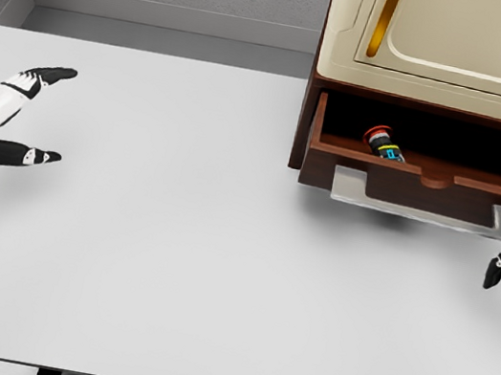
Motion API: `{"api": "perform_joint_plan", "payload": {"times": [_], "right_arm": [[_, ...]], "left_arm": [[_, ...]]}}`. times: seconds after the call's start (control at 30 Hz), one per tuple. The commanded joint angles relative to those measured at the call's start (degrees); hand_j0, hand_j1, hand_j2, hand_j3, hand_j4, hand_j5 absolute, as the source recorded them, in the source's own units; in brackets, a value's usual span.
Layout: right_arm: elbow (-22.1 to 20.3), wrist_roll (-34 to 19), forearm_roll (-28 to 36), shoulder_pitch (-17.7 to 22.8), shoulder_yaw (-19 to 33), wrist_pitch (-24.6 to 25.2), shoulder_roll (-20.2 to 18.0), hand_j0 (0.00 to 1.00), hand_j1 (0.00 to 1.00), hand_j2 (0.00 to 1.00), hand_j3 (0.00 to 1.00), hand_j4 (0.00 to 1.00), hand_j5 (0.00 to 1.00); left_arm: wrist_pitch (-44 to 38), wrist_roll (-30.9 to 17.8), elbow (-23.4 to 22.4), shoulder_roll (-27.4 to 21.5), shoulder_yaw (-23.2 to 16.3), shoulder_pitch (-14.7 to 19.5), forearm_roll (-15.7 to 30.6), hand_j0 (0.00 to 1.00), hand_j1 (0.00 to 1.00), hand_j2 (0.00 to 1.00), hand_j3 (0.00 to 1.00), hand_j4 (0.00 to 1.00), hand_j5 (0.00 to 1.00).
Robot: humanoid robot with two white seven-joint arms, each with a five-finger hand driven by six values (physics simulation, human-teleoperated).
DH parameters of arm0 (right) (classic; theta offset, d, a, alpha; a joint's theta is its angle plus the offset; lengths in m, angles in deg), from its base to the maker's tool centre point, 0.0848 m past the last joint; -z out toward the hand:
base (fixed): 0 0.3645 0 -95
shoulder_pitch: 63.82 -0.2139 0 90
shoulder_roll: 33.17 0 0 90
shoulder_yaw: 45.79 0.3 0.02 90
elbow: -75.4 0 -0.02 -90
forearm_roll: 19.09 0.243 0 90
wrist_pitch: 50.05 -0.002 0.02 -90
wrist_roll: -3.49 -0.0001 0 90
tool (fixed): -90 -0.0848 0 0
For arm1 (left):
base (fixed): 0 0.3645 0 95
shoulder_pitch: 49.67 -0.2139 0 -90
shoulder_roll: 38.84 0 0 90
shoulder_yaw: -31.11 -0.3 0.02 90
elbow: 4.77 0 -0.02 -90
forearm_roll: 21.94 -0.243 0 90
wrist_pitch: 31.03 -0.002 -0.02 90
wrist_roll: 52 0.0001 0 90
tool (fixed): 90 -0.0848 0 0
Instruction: Put the switch into the drawer with left arm, and close the drawer with right arm
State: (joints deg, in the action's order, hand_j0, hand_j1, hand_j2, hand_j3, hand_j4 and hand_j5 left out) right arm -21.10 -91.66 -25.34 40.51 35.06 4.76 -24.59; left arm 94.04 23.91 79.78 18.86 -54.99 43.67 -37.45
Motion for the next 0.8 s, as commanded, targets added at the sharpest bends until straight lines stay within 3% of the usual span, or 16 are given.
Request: {"api": "perform_joint_plan", "payload": {"times": [0.0,0.23,0.37,0.77], "right_arm": [[0.5,0.0,0.2,0.0,0.7,0.2,-0.3,0.44,0.44,0.44,0.44,0.44,0.44],[-0.1,0.0,-2.1,2.4,0.6,0.2,-0.1,0.45,0.45,0.45,0.45,0.45,0.45],[-4.5,-0.1,-3.2,3.3,0.6,0.2,-0.1,0.46,0.46,0.46,0.46,0.46,0.46],[-4.8,0.2,-2.5,1.2,0.2,0.2,0.5,0.48,0.48,0.48,0.48,0.48,0.48]], "left_arm": [[-0.1,0.0,0.1,0.1,0.1,-0.1,0.4,1.0,1.0,1.0,1.0,1.0,1.0],[-0.1,0.0,0.2,0.1,0.1,-0.1,0.4,1.0,1.0,1.0,1.0,1.0,1.0],[-0.1,0.0,0.1,0.1,0.0,-0.1,0.4,1.0,1.0,1.0,1.0,1.0,1.0],[-0.1,0.0,0.2,0.1,0.0,-0.1,0.3,1.0,1.0,1.0,1.0,1.0,1.0]]}}
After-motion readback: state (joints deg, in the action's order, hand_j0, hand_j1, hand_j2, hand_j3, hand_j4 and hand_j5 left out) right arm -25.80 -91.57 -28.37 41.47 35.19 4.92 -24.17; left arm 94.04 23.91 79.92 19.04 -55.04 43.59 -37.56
